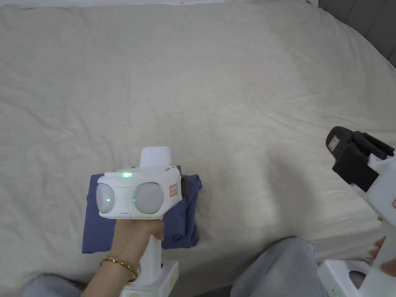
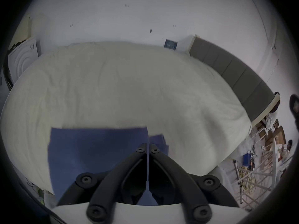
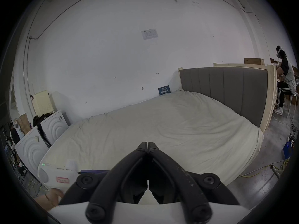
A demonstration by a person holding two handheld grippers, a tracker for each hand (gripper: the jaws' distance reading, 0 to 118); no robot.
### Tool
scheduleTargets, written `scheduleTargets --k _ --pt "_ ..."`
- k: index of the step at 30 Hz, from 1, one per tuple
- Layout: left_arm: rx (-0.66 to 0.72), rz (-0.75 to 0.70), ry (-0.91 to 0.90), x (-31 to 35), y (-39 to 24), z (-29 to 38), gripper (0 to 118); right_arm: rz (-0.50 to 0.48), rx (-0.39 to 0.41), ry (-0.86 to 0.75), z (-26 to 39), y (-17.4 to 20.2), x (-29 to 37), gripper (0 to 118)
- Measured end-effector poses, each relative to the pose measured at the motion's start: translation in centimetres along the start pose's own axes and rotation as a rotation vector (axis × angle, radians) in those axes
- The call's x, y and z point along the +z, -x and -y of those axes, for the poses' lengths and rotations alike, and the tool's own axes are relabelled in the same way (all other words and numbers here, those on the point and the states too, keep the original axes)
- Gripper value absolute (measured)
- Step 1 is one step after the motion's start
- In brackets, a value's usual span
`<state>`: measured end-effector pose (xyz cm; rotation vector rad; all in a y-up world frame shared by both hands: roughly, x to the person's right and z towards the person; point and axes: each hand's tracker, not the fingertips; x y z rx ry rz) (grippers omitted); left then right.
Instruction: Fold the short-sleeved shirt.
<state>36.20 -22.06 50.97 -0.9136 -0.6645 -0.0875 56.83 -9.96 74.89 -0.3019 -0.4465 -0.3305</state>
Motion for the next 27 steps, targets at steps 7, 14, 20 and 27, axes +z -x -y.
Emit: scheduleTargets --k 7,14,20,27 --pt "0.039 -0.005 0.065 -4.7 -0.9 3.2 0 -0.011 0.018 0.01 0.1 0.5 0.3 2" --pt "0.049 0.058 -0.231 3.8 1.0 -0.7 0 -0.004 0.148 -0.015 -0.5 3.9 0.2 2" --pt "-0.05 -0.295 -0.589 12.0 4.3 -1.3 0 -0.103 0.202 -0.028 -0.3 10.4 -2.5 2" --pt "-0.099 -0.457 -0.584 13.9 8.7 0.8 0 -0.239 0.214 0.089 5.2 18.0 -10.0 2"
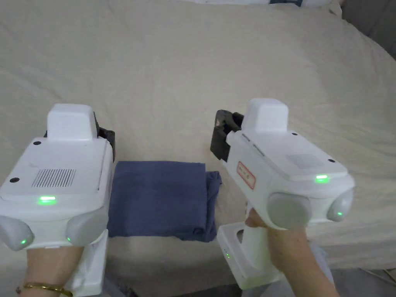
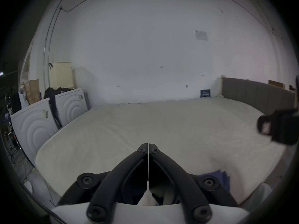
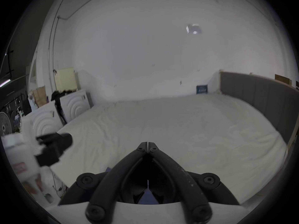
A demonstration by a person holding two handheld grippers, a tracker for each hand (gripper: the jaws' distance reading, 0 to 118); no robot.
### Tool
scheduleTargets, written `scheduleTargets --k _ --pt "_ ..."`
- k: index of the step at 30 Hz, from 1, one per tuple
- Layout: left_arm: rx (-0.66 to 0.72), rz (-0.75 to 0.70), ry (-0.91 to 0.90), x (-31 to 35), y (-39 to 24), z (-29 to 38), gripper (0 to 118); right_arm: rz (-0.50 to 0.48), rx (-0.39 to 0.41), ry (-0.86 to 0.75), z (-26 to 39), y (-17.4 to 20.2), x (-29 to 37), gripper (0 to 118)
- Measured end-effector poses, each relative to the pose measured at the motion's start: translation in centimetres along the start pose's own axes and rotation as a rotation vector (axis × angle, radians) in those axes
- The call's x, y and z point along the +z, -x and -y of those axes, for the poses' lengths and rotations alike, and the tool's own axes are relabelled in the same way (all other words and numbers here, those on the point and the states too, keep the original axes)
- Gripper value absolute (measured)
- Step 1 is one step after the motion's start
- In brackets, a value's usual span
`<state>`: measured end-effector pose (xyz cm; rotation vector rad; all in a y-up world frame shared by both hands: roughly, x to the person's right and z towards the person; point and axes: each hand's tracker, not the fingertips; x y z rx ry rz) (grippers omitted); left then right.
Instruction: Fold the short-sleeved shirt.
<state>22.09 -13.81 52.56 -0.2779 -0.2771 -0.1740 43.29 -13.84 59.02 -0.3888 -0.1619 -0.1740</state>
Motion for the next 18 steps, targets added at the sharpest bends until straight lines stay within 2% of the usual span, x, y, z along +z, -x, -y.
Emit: scheduleTargets --k 3,7,10,11,12,13,15,16,18 --pt "0.023 -0.018 0.031 0.2 1.5 1.2 0 0.0 -0.038 0.173 3.9 1.4 -4.8 2" --pt "0.029 -0.029 0.081 0.4 3.0 2.5 0 0.095 0.04 0.357 9.9 2.4 -9.5 2" --pt "0.036 -0.035 0.095 0.4 3.5 2.8 2 0.098 0.013 0.408 12.4 2.1 -10.5 2" --pt "0.042 -0.032 0.096 0.4 3.9 2.7 7 0.094 0.016 0.393 12.7 2.3 -10.4 2" --pt "0.057 -0.016 0.101 0.2 4.2 2.5 22 0.102 0.047 0.36 12.5 2.6 -10.3 2" --pt "0.086 0.012 0.116 -0.2 4.6 2.3 43 0.114 0.099 0.365 12.3 3.0 -9.9 2" --pt "0.125 0.05 0.148 -1.2 5.3 1.7 95 0.114 0.098 0.364 12.4 3.1 -9.8 2" --pt "0.156 0.095 0.163 -1.8 5.8 1.3 107 0.113 0.095 0.362 12.6 2.9 -9.7 2" --pt "0.219 0.171 0.192 -2.9 6.9 0.7 118 0.106 0.068 0.358 12.4 2.5 -9.7 2"
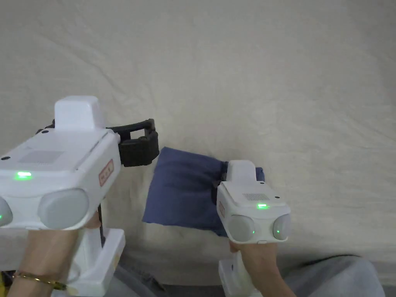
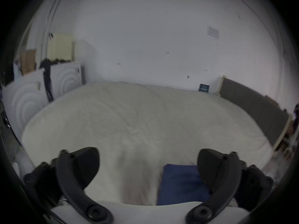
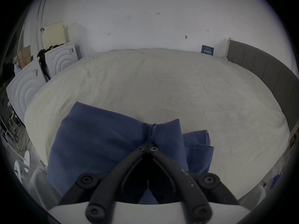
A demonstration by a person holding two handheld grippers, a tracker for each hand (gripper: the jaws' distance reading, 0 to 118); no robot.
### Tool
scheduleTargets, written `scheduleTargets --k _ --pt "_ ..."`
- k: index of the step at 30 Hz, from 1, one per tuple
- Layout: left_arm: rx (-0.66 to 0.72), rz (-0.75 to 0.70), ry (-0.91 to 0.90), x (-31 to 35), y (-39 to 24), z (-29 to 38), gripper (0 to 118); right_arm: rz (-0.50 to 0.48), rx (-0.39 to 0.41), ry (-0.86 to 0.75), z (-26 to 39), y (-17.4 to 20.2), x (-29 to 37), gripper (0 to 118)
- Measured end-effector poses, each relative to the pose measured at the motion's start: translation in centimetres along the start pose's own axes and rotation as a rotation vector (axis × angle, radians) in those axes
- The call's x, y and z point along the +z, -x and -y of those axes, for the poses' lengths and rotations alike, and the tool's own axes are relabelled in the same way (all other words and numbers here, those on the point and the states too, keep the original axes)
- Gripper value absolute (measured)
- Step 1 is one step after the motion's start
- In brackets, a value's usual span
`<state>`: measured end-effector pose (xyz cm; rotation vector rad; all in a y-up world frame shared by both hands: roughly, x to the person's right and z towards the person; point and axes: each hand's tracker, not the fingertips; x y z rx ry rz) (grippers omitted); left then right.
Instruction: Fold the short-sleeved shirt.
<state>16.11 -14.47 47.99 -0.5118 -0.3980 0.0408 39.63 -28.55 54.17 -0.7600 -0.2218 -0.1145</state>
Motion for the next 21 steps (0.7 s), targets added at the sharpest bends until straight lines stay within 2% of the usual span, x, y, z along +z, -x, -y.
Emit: scheduleTargets --k 3,7,10,14,16,18,21 --pt "0.13 0.191 0.131 -2.6 2.5 -1.4 118 -0.017 -0.033 0.01 -0.2 -0.4 0.1 2" --pt "0.332 0.507 0.427 -8.6 6.4 0.0 118 -0.029 -0.057 0.019 -0.2 -0.5 0.0 2" --pt "0.437 0.504 0.598 -12.4 7.8 3.0 118 -0.033 -0.06 0.024 -0.3 -0.7 0.2 2" --pt "0.517 0.676 0.72 -14.7 8.6 6.6 118 -0.032 -0.037 0.029 -0.3 -0.5 0.2 2" --pt "0.59 0.742 0.759 -15.6 8.5 8.0 118 -0.031 -0.034 0.032 -0.3 -0.5 0.1 2" --pt "0.614 0.763 0.758 -15.6 7.9 9.1 118 -0.033 -0.038 0.036 -0.4 -0.5 0.1 2" --pt "0.647 0.875 0.723 -15.8 7.4 10.0 118 -0.033 -0.04 0.038 -0.4 -0.5 0.0 2"
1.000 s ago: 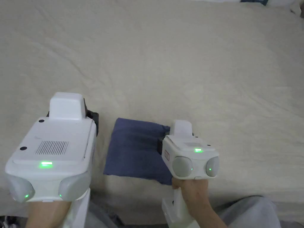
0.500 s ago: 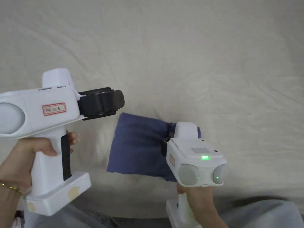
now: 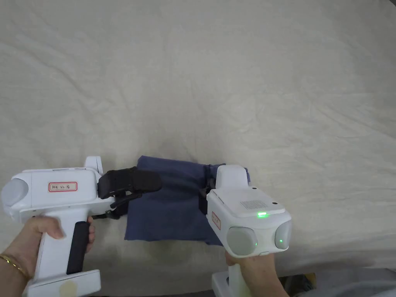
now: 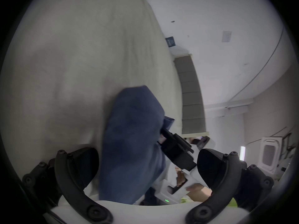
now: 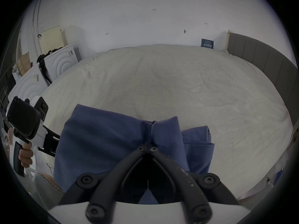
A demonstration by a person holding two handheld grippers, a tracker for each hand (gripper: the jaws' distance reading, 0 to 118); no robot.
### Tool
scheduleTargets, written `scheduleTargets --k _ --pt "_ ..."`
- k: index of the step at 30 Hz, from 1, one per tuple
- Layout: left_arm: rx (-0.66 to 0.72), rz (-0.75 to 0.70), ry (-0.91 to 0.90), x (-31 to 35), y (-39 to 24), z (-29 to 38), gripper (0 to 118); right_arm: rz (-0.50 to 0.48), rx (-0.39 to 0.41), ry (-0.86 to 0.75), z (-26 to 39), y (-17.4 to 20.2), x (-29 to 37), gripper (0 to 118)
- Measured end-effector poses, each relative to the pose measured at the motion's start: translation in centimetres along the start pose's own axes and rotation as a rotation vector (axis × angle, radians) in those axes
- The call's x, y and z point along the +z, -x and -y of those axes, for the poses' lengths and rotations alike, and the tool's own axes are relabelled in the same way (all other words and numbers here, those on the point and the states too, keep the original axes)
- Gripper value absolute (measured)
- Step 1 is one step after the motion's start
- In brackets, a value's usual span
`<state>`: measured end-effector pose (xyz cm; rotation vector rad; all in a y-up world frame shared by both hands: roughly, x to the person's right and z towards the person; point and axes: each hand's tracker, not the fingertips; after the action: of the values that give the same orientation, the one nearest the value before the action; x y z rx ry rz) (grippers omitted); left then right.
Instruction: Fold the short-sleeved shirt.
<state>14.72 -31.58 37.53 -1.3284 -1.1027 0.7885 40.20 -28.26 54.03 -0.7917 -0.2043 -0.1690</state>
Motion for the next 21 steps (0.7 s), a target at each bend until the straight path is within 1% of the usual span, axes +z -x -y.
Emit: scheduleTargets --k 1,2,3,4,5,6,7,8,9,10,11,13,15,18,21 --pt "0.037 0.036 0.019 -0.6 0.4 0.0 118 0.002 0.002 0.001 -0.1 0.0 0.0 2" --pt "0.054 0.028 0.012 -1.0 0.5 0.1 118 0.003 0.003 0.003 -0.1 0.1 0.0 2" --pt "0.045 0.013 -0.01 -1.2 0.4 0.2 102 0.002 0.001 0.006 -0.2 0.1 0.0 2" --pt "0.032 -0.09 -0.042 -1.4 0.2 0.2 77 0.001 -0.001 0.009 -0.3 0.0 0.0 2" --pt "0.023 -0.232 -0.048 -2.0 0.2 0.2 36 -0.004 -0.009 0.016 -0.6 -0.2 0.0 2" --pt "0.055 -0.261 -0.04 -2.4 0.5 0.3 24 -0.029 -0.025 0.026 -0.7 -0.4 -0.1 2" --pt "0.124 -0.131 -0.064 -2.0 0.3 0.4 24 -0.028 -0.025 0.037 -1.1 -0.6 0.0 2" --pt "0.136 -0.14 -0.072 -1.7 -0.3 0.2 24 -0.018 -0.02 0.037 -1.4 -0.6 0.3 2" --pt "0.115 -0.217 -0.064 -1.9 -1.3 0.2 24 -0.014 -0.021 0.031 -1.7 -0.6 0.9 2" --pt "0.066 -0.284 -0.046 -2.1 -2.5 0.2 23 -0.013 -0.041 0.006 -2.1 -0.9 1.6 2" --pt "0.04 -0.32 -0.034 -2.1 -3.6 0.0 23 -0.03 -0.063 -0.03 -2.7 -1.2 2.6 2" --pt "0.058 -0.362 -0.019 -1.4 -4.9 -0.7 23 -0.06 -0.07 -0.085 -3.9 -1.8 4.8 2" --pt "0.057 -0.391 -0.026 -0.1 -6.3 -1.4 23 -0.071 -0.054 -0.145 -5.1 -2.5 7.0 2" --pt "-0.051 -0.502 -0.05 3.9 -7.9 -2.8 23 -0.065 -0.039 -0.22 -6.5 -3.8 9.9 2" --pt "-0.064 -0.64 -0.101 10.3 -8.0 -4.7 23 -0.054 -0.049 -0.248 -7.0 -5.0 11.7 2"
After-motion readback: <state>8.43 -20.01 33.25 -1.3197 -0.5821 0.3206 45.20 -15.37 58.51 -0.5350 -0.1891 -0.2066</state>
